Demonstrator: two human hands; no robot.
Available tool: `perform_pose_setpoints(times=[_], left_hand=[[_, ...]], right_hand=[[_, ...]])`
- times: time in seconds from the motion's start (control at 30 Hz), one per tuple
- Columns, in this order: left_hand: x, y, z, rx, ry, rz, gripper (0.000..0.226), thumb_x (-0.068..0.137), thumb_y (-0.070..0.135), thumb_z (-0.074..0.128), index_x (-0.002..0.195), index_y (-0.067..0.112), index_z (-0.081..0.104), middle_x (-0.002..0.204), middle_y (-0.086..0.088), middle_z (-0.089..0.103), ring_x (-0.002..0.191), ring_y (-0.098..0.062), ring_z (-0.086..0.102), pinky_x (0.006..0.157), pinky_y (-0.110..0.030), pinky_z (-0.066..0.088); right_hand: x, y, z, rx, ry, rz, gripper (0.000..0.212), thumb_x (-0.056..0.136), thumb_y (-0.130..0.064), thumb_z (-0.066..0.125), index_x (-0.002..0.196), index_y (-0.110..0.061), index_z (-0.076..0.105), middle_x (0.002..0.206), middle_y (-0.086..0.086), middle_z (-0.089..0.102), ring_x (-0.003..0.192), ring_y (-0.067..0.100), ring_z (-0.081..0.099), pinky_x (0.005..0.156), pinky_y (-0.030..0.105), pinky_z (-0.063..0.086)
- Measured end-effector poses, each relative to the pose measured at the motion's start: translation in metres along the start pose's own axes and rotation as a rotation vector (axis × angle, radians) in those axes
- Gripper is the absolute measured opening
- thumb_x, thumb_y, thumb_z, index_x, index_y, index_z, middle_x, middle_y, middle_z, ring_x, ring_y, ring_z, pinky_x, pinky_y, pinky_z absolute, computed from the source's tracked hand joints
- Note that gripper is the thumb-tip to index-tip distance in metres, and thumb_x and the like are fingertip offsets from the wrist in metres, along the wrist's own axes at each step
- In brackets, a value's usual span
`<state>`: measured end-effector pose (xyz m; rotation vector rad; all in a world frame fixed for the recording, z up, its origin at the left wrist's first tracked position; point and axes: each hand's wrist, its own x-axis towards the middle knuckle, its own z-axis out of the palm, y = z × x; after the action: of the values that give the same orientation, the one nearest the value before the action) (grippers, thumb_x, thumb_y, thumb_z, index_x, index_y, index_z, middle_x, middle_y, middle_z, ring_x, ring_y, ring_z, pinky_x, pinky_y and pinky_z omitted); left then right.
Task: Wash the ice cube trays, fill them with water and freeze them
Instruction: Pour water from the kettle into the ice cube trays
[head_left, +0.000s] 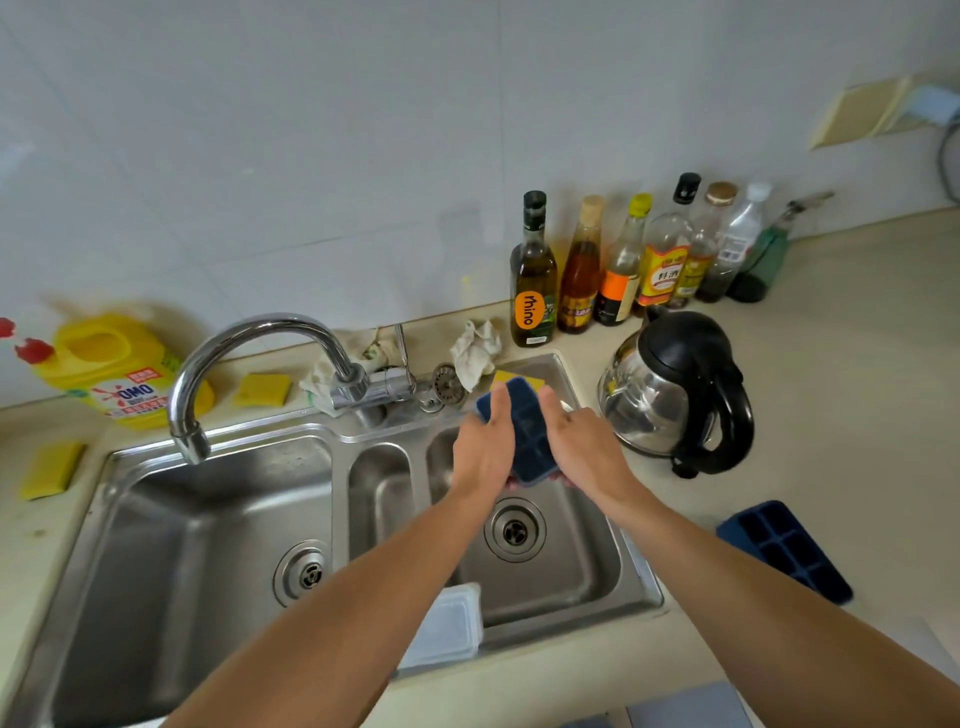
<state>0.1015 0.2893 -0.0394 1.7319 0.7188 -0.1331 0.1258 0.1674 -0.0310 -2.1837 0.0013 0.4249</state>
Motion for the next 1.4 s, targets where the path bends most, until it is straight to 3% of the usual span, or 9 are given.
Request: perform_pose_setpoints(times=[0.17,0.3,0.4,0.63,0.77,0.83,0.93,1.1,1.4], left_hand=[[0.008,-0.004,-0.006,0.084,0.141,0.047,0.055,0.103,0.056,0.036,0.118,0.01,0.062,0.108,-0.011,0.069,0.095,-0.026,0.067,0.082,-0.038,0.055],[0.004,-0.007,-0.003,0.169,0.08,0.15,0.048,0.101,0.058,0.04,0.096,0.016,0.063,0.09,-0.001,0.07,0.077,-0.01,0.065,0.059,-0.023,0.044],[-0.003,-0.003,0.006,0.23,0.061,0.206,0.044,0.1,0.059,0.043,0.08,0.023,0.058,0.075,0.007,0.066,0.068,-0.003,0.061,0.054,-0.019,0.037],[-0.002,-0.002,0.008,0.271,0.076,0.255,0.041,0.1,0.058,0.043,0.085,0.024,0.06,0.077,0.008,0.066,0.071,-0.004,0.062,0.055,-0.018,0.038],[0.005,0.013,-0.007,0.338,0.118,0.39,0.046,0.099,0.062,0.041,0.099,0.021,0.062,0.085,0.007,0.068,0.08,-0.012,0.067,0.068,-0.029,0.054],[0.008,0.026,-0.019,0.371,0.162,0.45,0.047,0.1,0.061,0.039,0.105,0.018,0.059,0.086,0.007,0.067,0.08,-0.015,0.068,0.066,-0.027,0.057],[0.01,0.051,-0.039,0.47,0.258,0.56,0.053,0.099,0.063,0.035,0.111,0.017,0.058,0.088,0.003,0.067,0.078,-0.018,0.068,0.069,-0.035,0.06],[0.0,0.084,-0.052,0.605,0.307,0.773,0.059,0.097,0.065,0.031,0.112,0.014,0.054,0.083,-0.001,0.067,0.075,-0.025,0.069,0.065,-0.04,0.059],[-0.016,0.089,-0.046,0.625,0.32,0.875,0.055,0.096,0.059,0.038,0.115,0.01,0.055,0.087,-0.006,0.072,0.076,-0.028,0.071,0.063,-0.041,0.059]], right_hand=[[0.002,-0.002,0.004,0.024,-0.068,0.049,0.062,0.097,-0.073,0.028,0.066,-0.025,0.051,0.054,-0.001,0.054,0.044,0.013,0.052,0.045,0.026,0.042],[0.016,-0.011,-0.001,-0.008,-0.037,0.036,0.061,0.101,-0.068,0.02,0.087,-0.022,0.059,0.077,0.004,0.057,0.082,0.026,0.061,0.068,0.034,0.042],[0.021,-0.013,0.001,0.068,0.043,0.056,0.068,0.102,-0.067,0.028,0.075,-0.014,0.061,0.074,0.002,0.06,0.073,0.018,0.06,0.068,0.036,0.04],[0.02,-0.011,-0.003,0.109,0.071,-0.047,0.071,0.104,-0.063,0.033,0.052,-0.019,0.051,0.06,0.001,0.058,0.062,0.017,0.057,0.058,0.035,0.039],[0.024,-0.019,-0.016,0.219,-0.089,-0.091,0.05,0.1,-0.065,0.043,0.081,-0.025,0.066,0.084,-0.003,0.069,0.08,0.011,0.066,0.064,0.029,0.048],[0.023,-0.015,-0.023,0.265,-0.234,-0.103,0.042,0.096,-0.063,0.055,0.106,-0.024,0.063,0.099,0.0,0.072,0.093,0.016,0.071,0.074,0.033,0.059],[0.023,-0.009,-0.033,0.302,-0.421,-0.143,0.036,0.092,-0.05,0.067,0.121,-0.029,0.06,0.11,-0.005,0.075,0.104,0.014,0.071,0.087,0.035,0.057],[0.022,-0.025,-0.042,0.34,-0.451,-0.264,0.048,0.081,-0.033,0.071,0.127,-0.028,0.062,0.116,-0.013,0.075,0.112,0.005,0.068,0.096,0.034,0.053],[0.013,-0.03,-0.055,0.293,-0.375,-0.378,0.039,0.08,-0.024,0.071,0.119,-0.029,0.068,0.114,-0.01,0.076,0.113,0.008,0.069,0.107,0.047,0.049]])
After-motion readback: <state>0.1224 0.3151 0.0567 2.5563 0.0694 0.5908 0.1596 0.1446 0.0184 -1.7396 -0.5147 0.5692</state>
